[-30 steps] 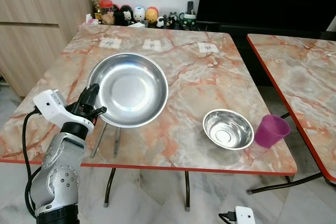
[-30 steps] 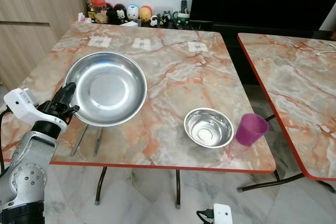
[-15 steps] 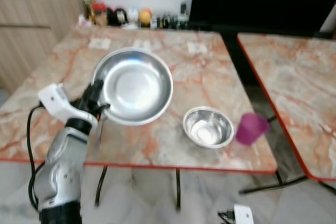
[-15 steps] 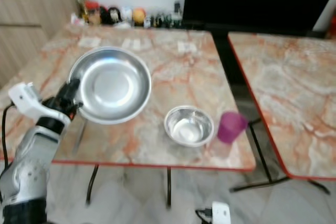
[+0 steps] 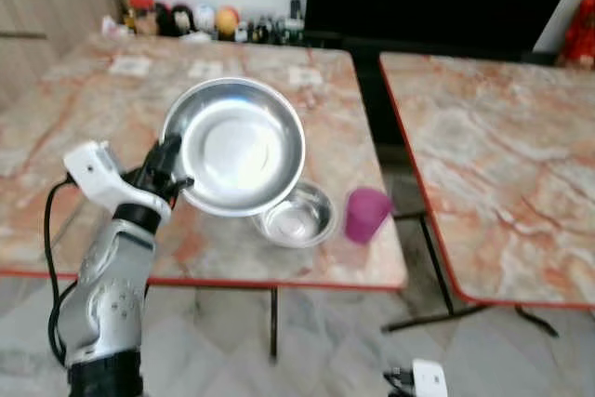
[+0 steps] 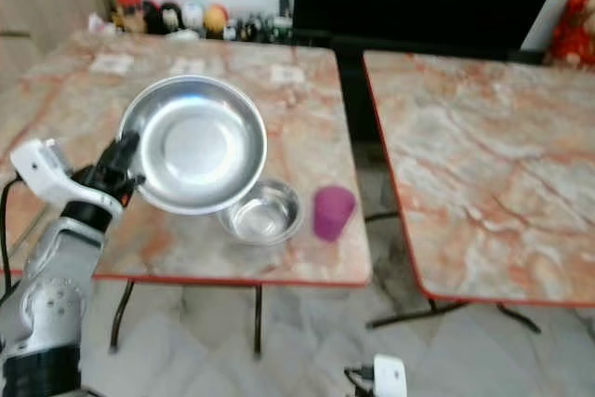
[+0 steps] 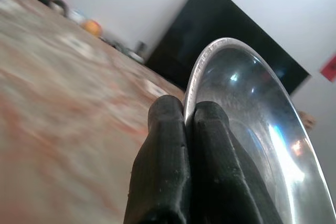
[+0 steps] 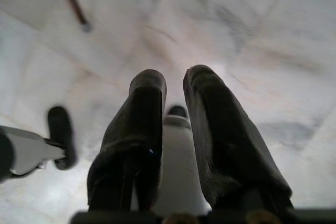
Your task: Setting the table
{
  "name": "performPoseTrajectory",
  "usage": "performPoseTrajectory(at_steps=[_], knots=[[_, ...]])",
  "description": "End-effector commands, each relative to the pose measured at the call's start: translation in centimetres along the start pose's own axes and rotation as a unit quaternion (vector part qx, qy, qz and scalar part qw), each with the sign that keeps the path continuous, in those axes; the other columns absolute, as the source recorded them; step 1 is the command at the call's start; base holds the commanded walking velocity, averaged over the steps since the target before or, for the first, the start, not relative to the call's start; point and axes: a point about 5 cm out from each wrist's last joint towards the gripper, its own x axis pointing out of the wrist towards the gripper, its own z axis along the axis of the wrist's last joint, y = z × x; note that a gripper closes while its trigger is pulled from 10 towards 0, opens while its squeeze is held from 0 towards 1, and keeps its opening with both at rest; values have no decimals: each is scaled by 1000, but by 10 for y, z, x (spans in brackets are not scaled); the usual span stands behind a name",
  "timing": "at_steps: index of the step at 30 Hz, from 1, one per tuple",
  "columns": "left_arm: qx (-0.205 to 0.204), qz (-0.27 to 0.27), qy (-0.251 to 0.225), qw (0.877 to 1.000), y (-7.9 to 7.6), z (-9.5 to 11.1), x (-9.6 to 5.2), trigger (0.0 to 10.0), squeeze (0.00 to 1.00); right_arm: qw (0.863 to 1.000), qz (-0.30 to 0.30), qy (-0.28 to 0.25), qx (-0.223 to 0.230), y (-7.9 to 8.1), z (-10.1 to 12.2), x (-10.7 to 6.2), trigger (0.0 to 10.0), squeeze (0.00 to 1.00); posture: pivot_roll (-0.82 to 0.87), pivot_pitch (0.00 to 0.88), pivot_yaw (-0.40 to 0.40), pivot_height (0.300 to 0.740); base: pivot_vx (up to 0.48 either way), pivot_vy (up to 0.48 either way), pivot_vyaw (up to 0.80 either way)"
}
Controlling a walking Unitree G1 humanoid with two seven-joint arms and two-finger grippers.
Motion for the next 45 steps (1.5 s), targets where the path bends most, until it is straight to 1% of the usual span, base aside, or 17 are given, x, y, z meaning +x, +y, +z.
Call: performPoseTrajectory(at_steps=[1,21,40,45], knots=[[5,-22,-12,1000,-10,6,3,10000,0,1000,-11,-5,5,-8,2,-1,10000,0,192,21,-76,740,0,-405,0],[11,-46,-10,999,-21,9,4,10000,0,1000,-9,-7,6,-7,3,-1,10000,0,201,19,-78,740,0,-416,0],[12,-45,-1,999,-20,6,2,10000,0,1000,-9,-6,7,-6,2,0,10000,0,202,21,-74,740,0,-419,0],[19,-44,8,999,-17,4,2,10000,0,1000,-10,-6,11,-5,2,0,10000,0,217,15,-50,740,0,-419,0]])
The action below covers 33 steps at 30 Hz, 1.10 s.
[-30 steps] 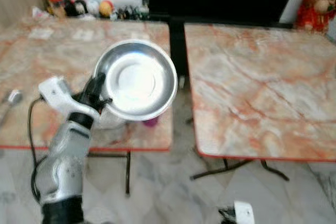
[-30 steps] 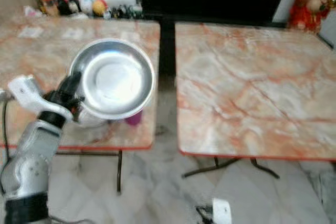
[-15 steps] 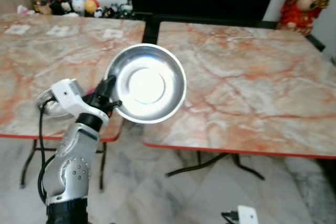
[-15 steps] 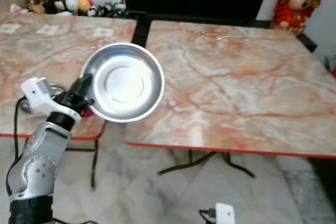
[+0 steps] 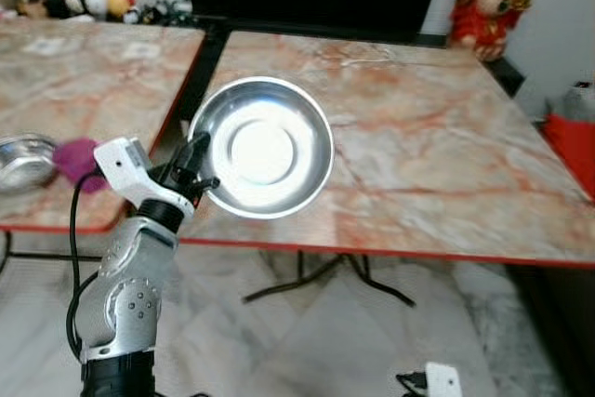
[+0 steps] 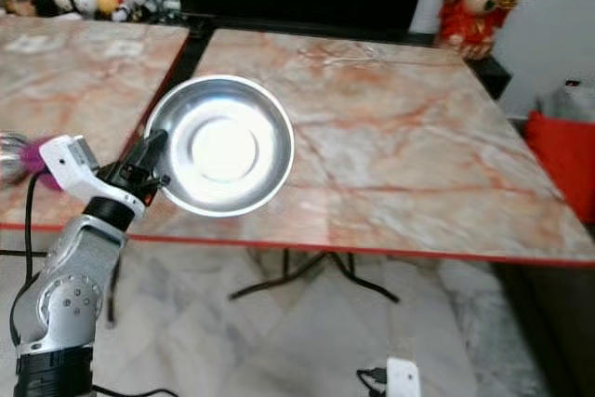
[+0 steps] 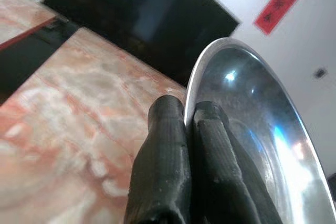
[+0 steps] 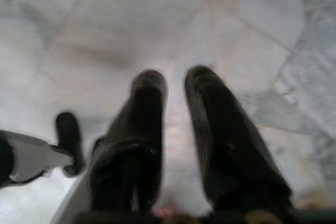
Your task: Setting the table
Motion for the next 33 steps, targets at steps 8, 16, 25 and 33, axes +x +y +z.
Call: performPoseTrajectory(at_steps=[8,16,25,33], knots=[[38,-27,6,999,-7,11,3,10000,0,1000,4,2,11,6,-1,1,10000,0,279,1,-18,740,0,-419,0],[71,-21,45,996,-7,-3,4,10000,0,1000,1,2,15,6,-2,0,10000,0,265,0,-26,740,0,-143,0],[96,-25,63,993,-6,-7,1,10000,0,1000,-1,2,17,4,-2,0,10000,0,244,9,-41,740,0,0,0],[118,-42,76,989,-8,-11,4,10000,0,1000,-1,0,21,6,-2,0,10000,0,228,18,-39,740,0,0,0]])
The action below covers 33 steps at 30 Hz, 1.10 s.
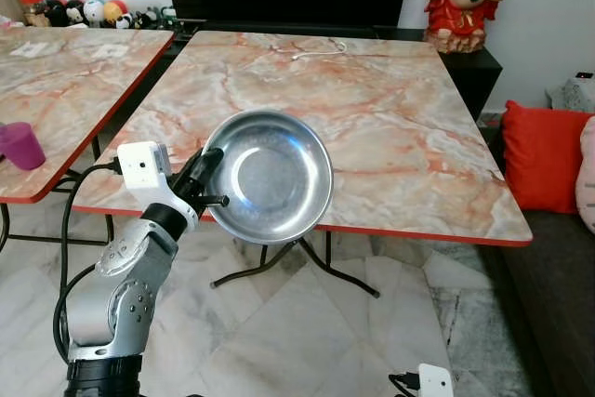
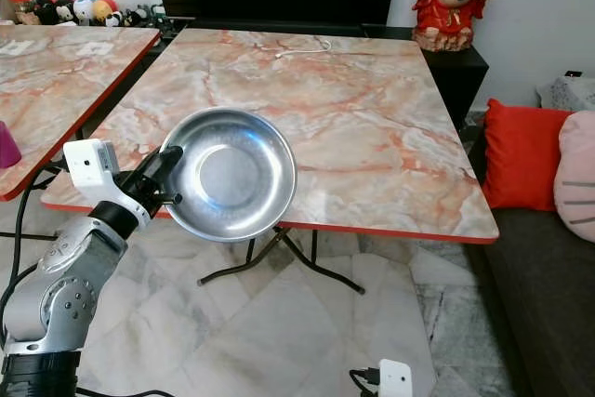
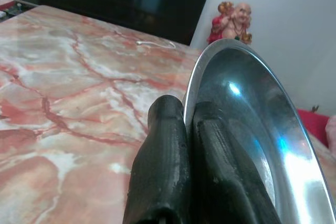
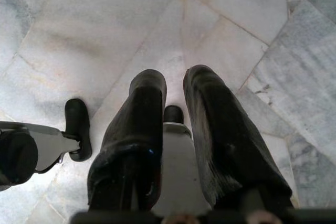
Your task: Setting the table
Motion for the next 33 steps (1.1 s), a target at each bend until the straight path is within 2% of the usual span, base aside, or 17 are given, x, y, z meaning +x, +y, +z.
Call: performPoseTrajectory(at_steps=[1,3,6,29,33], knots=[[13,-8,4,1000,-2,0,3,10000,0,1000,-7,-5,7,-3,3,0,10000,0,223,23,-40,740,0,0,0],[32,-17,18,999,-1,-3,5,10000,0,1000,-7,-5,8,-3,3,0,10000,0,220,26,-39,740,0,0,0],[37,-22,22,999,-1,-3,6,10000,0,1000,-7,-6,8,-3,3,0,10000,0,220,27,-38,740,86,0,0],[44,-41,31,998,-6,-6,5,10000,0,1000,-5,-4,6,-1,3,0,10000,0,223,17,-32,740,362,0,0],[49,-50,52,996,-7,-10,5,10000,0,1000,-4,-4,3,-2,3,0,10000,0,227,13,-36,740,0,0,0]])
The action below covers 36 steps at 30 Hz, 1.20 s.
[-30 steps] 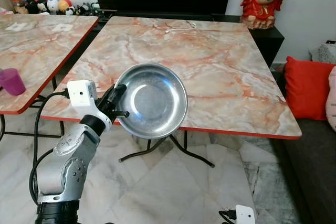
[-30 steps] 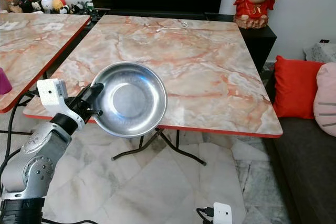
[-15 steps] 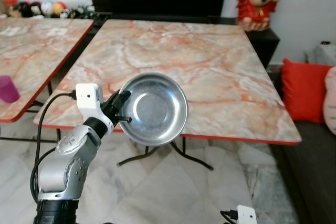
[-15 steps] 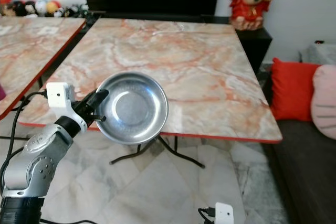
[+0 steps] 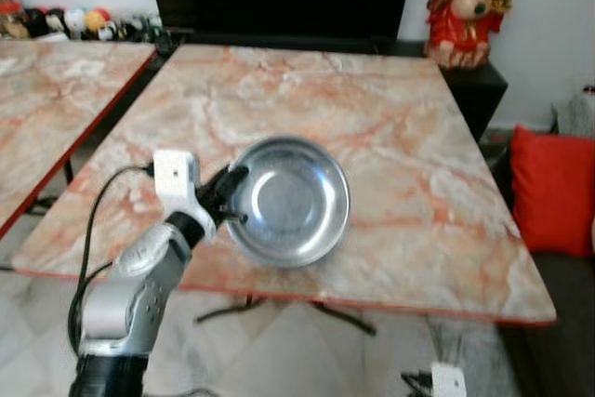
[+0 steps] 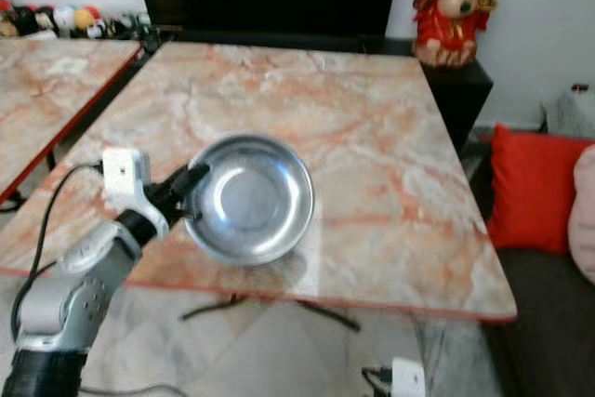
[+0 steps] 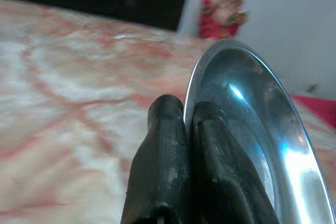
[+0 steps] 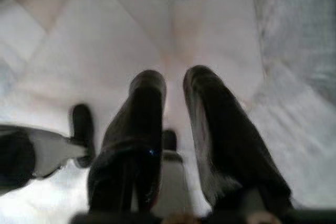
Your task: Setting the table
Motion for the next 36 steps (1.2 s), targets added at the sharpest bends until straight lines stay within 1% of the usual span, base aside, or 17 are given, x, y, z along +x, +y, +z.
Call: performPoseTrajectory(at_steps=[1,4,5,7,9,11,12,13,14,15,17,19,21,25,26,34,36], knots=[[6,-12,4,1000,-6,2,2,10000,0,1000,-5,6,1,-4,-3,-1,10000,0,228,11,-37,740,0,0,0],[6,-22,14,1000,-8,-1,3,10000,0,1000,-5,6,0,-5,-3,-1,10000,0,228,10,-40,740,0,0,0],[15,-27,34,999,-9,-5,5,10000,0,1000,-5,6,-1,-5,-3,-1,10000,0,228,10,-43,740,0,0,0],[27,-39,55,997,-10,-10,7,10000,0,1000,-5,6,-2,-5,-3,-1,10000,0,227,10,-46,740,0,0,0],[28,-42,64,997,-10,-11,9,10000,0,1000,-5,5,-3,-5,-2,-1,10000,0,227,12,-47,740,0,0,0],[6,-42,77,996,-8,-12,17,10000,0,1000,-5,5,-3,-5,-1,-1,10000,0,222,11,-49,740,0,0,0],[6,-42,77,996,-8,-12,17,10000,0,1000,-5,5,-3,-5,-1,-1,10000,0,222,11,-49,740,0,0,0],[13,-32,85,996,-5,-13,22,10000,0,1000,-6,5,-3,-5,-1,-1,10000,0,218,9,-49,740,0,0,0],[2,-16,94,995,-2,-15,27,10000,0,1000,-6,5,-2,-6,-1,-1,10000,0,212,9,-50,740,0,0,0],[2,-16,94,995,-2,-15,27,10000,0,1000,-6,5,-2,-6,-1,-1,10000,0,212,9,-50,740,0,0,0],[-17,0,100,995,0,-17,32,10000,0,1000,-8,4,-1,-6,0,-1,10000,0,208,9,-53,740,0,0,0],[-20,7,105,994,1,-18,33,10000,0,1000,-8,4,-1,-7,0,-1,10000,0,207,10,-57,740,0,0,0],[-26,11,114,993,2,-20,35,10000,0,1000,-9,4,-1,-7,0,-1,10000,0,205,10,-58,740,0,0,0],[-34,25,135,990,5,-29,31,10000,0,1000,-10,4,-1,-7,0,-1,10000,0,203,14,-65,740,0,0,0],[-39,31,152,987,7,-35,29,10000,0,1000,-10,4,-2,-7,0,-1,10000,0,203,15,-68,740,0,0,0],[-59,38,159,985,8,-38,29,10000,0,1000,-9,5,-4,-8,0,-1,10000,0,204,14,-68,740,0,0,0],[-63,40,168,983,8,-40,30,10000,0,1000,-8,5,-4,-8,0,-1,10000,0,201,14,-66,740,0,0,0]])
